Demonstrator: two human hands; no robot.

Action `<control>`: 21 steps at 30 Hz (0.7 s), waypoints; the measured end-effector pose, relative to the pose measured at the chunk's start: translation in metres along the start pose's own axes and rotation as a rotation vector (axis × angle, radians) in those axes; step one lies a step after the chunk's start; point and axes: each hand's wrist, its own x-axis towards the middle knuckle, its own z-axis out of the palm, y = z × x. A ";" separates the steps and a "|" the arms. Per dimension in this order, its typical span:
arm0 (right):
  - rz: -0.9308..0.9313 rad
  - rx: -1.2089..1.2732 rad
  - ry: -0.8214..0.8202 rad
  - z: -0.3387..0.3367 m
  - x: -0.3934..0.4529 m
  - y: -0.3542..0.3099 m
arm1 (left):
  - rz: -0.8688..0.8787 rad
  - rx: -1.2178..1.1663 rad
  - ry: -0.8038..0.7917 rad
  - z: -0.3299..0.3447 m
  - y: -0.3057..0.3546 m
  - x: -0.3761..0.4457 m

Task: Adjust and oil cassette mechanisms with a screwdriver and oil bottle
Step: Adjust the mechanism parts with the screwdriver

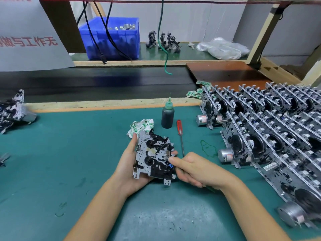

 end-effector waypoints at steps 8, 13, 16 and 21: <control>0.023 0.268 0.073 -0.010 0.003 0.007 | 0.038 -0.286 -0.071 0.005 0.006 -0.014; -0.058 0.253 0.385 -0.011 0.007 0.008 | 0.013 -0.358 -0.114 0.005 0.007 -0.012; -0.120 -0.273 0.674 -0.009 0.008 0.014 | 0.003 -0.251 -0.160 0.003 0.007 -0.012; -0.260 -0.828 0.661 -0.009 0.002 0.016 | -0.101 0.038 -0.265 -0.002 0.012 -0.017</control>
